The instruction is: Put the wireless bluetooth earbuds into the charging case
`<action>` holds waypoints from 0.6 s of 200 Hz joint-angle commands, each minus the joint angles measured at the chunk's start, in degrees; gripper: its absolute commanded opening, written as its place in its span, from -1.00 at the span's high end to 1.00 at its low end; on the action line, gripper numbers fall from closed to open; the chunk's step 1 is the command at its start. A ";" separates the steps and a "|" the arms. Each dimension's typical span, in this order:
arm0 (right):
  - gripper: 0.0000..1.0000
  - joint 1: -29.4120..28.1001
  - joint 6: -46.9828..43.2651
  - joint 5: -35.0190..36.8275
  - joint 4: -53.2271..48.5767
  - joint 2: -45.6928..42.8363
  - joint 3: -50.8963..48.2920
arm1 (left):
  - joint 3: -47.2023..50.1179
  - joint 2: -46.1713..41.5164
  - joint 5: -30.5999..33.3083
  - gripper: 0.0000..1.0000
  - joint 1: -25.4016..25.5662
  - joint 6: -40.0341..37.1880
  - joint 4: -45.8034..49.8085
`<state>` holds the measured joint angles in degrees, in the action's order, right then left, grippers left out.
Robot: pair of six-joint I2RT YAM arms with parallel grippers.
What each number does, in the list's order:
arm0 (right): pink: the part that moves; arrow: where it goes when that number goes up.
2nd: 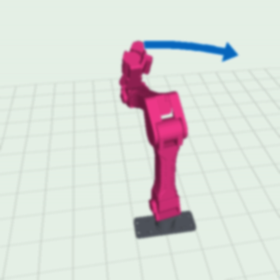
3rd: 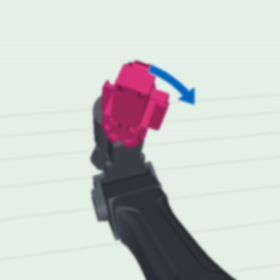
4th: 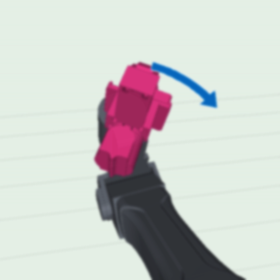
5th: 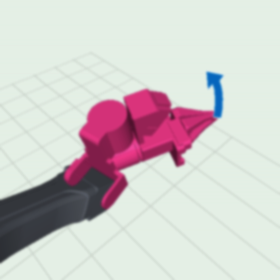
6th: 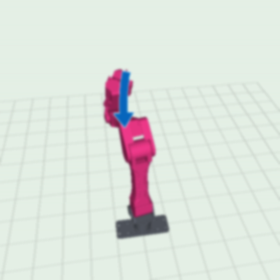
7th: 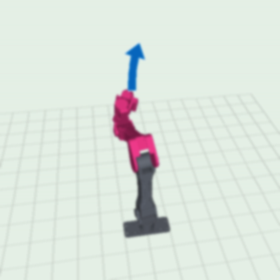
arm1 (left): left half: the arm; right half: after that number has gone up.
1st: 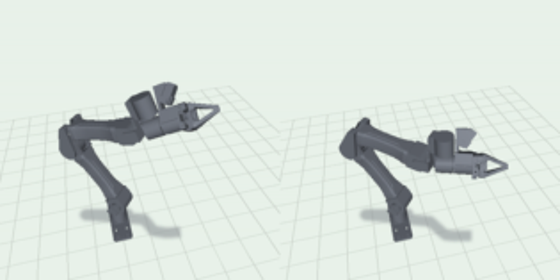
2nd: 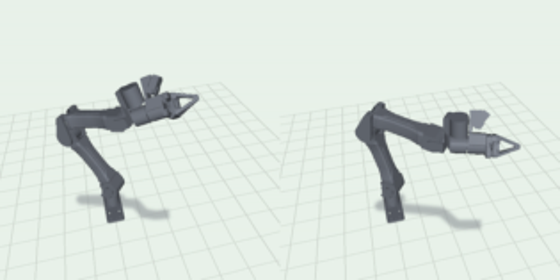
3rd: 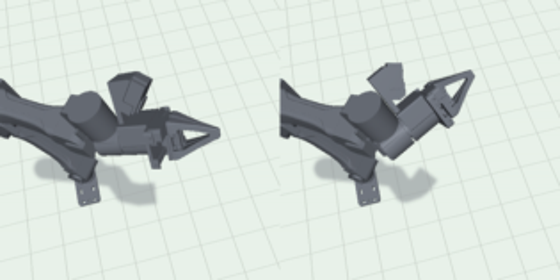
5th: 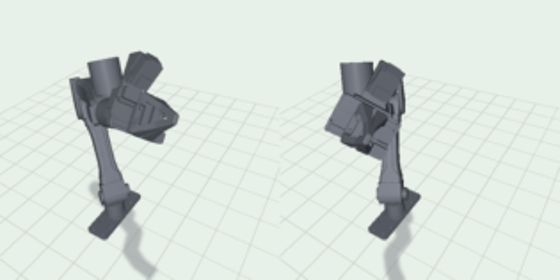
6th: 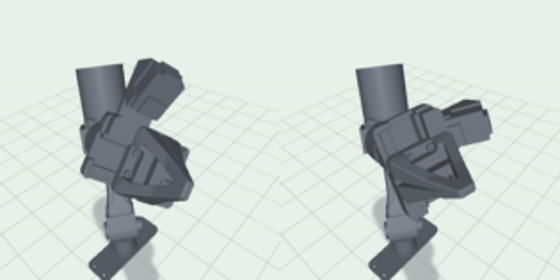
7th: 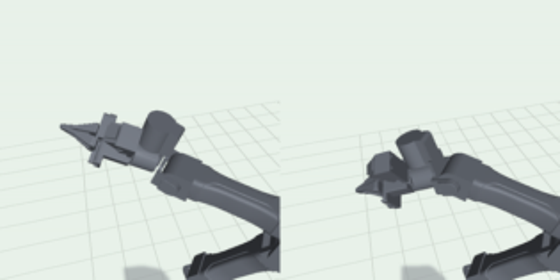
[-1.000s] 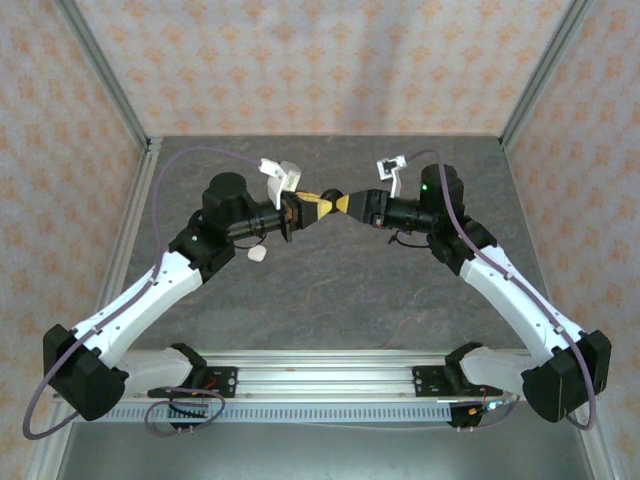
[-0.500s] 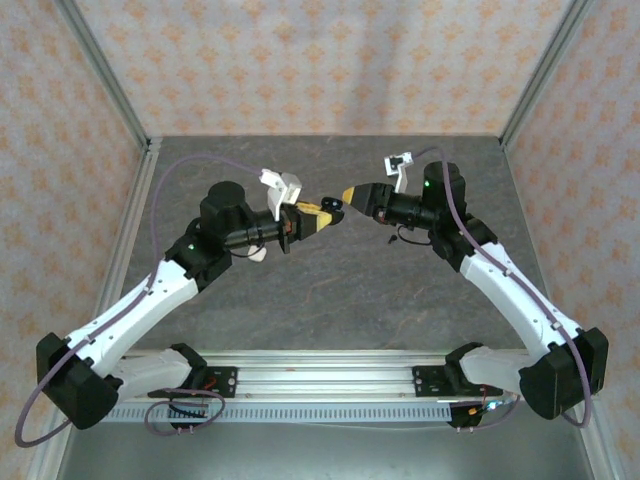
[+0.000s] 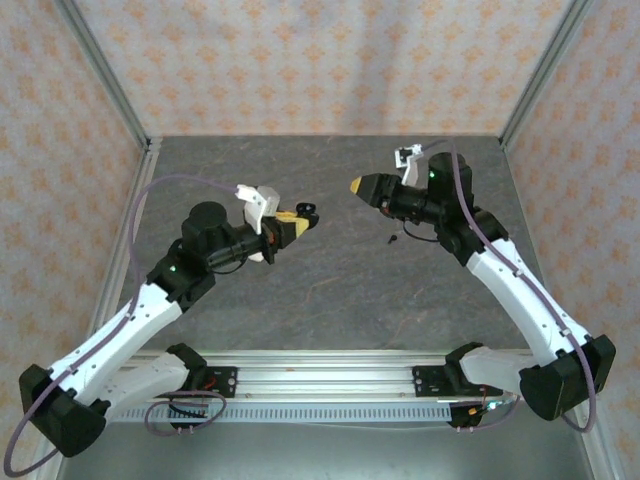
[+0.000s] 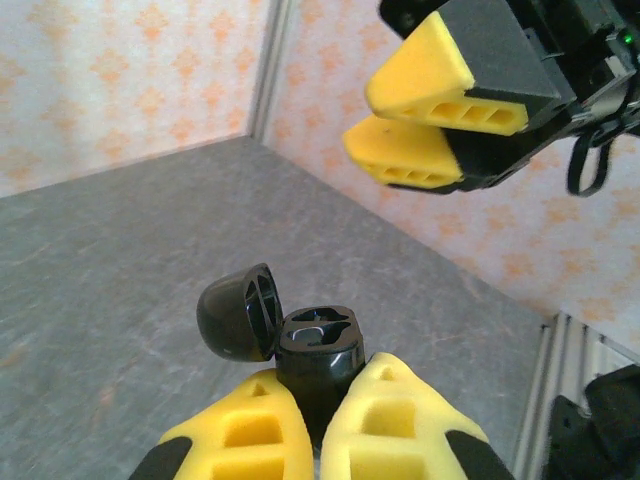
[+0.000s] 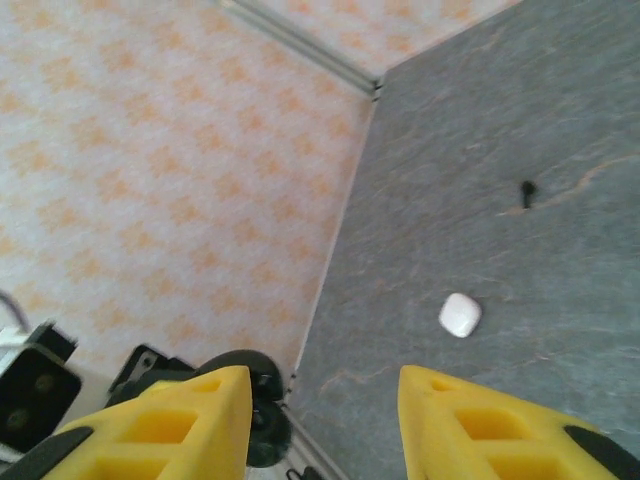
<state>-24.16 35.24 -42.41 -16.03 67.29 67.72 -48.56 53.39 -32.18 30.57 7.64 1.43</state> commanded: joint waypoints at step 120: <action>0.22 -16.70 -7.66 36.65 -43.51 59.65 62.36 | 2.30 -12.33 5.99 1.00 -0.70 -6.26 15.49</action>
<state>-38.57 28.64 -12.23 -49.41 118.28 118.19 -47.77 43.18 -26.55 30.33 1.83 15.68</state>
